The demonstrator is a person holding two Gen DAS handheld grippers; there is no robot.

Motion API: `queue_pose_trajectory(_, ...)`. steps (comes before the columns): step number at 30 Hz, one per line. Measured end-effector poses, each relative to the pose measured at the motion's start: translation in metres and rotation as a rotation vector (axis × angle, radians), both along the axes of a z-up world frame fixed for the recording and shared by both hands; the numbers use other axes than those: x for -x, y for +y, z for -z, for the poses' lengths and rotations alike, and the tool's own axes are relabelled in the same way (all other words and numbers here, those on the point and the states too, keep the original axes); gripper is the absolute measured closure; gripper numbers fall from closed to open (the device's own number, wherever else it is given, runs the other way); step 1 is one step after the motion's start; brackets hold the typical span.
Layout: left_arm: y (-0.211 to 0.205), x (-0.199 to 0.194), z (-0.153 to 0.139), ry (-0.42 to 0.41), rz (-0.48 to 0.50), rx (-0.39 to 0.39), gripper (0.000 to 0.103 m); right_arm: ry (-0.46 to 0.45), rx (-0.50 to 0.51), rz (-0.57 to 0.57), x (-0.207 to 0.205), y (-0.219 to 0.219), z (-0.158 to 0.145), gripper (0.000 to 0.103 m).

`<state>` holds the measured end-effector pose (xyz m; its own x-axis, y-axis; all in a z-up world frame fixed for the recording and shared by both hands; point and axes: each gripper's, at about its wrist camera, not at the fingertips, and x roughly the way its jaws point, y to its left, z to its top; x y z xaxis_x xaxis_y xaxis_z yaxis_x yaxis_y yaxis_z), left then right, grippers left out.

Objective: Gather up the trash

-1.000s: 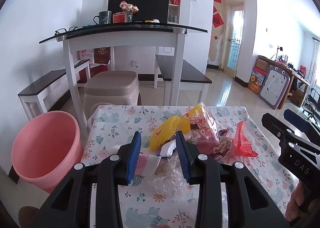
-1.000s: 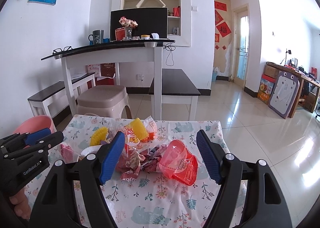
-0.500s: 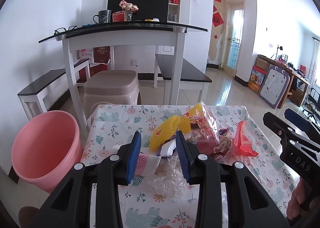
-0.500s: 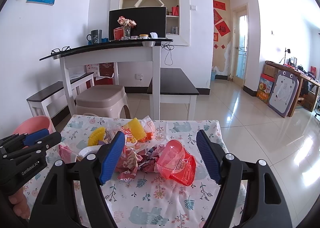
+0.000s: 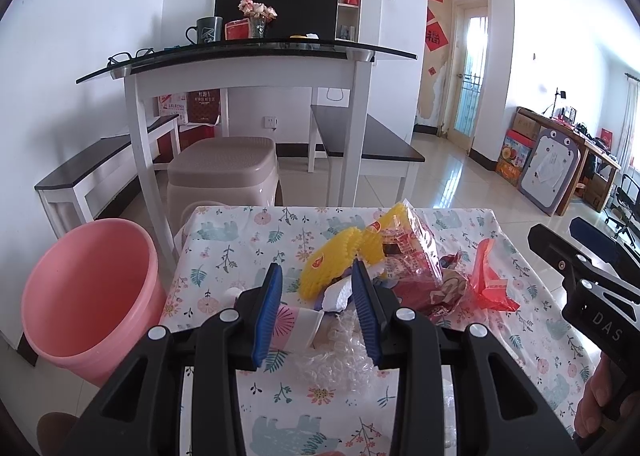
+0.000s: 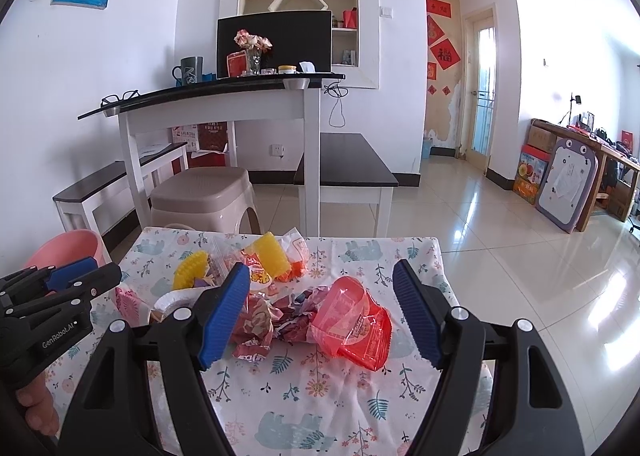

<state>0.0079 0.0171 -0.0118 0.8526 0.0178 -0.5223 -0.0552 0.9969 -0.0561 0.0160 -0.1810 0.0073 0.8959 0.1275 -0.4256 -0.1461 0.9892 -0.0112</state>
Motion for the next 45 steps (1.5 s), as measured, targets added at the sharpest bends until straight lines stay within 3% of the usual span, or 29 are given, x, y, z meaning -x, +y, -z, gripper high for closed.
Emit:
queue_pose_trajectory(11, 0.005, -0.002, 0.005, 0.013, 0.026, -0.006, 0.068, 0.014, 0.009, 0.021, -0.001, -0.006, 0.005, 0.029)
queue_pose_trajectory(19, 0.035, 0.004, 0.0, 0.023, 0.043, 0.007, 0.068, 0.058, -0.014, -0.007, -0.003, -0.015, 0.008, 0.029)
queue_pose_trajectory(22, 0.05, 0.007, 0.003, 0.055, 0.058, 0.028, 0.067, 0.109, -0.038, -0.067, -0.003, -0.015, 0.012, 0.029)
queue_pose_trajectory(28, 0.065, 0.009, 0.022, 0.133, 0.072, -0.018, 0.067, 0.157, -0.023, -0.183, 0.01, -0.003, 0.02, 0.029)
queue_pose_trajectory(35, 0.068, -0.011, 0.045, 0.202, 0.113, 0.0, 0.066, 0.236, -0.039, -0.341, 0.022, 0.013, 0.031, 0.029)
queue_pose_trajectory(41, 0.083, -0.042, 0.051, 0.228, 0.152, 0.049, 0.043, 0.308, -0.022, -0.458, 0.027, 0.032, 0.041, 0.029)
queue_pose_trajectory(45, 0.097, -0.067, 0.059, 0.269, 0.196, 0.109, 0.041, 0.35, -0.03, -0.49, 0.026, 0.037, 0.047, 0.029)
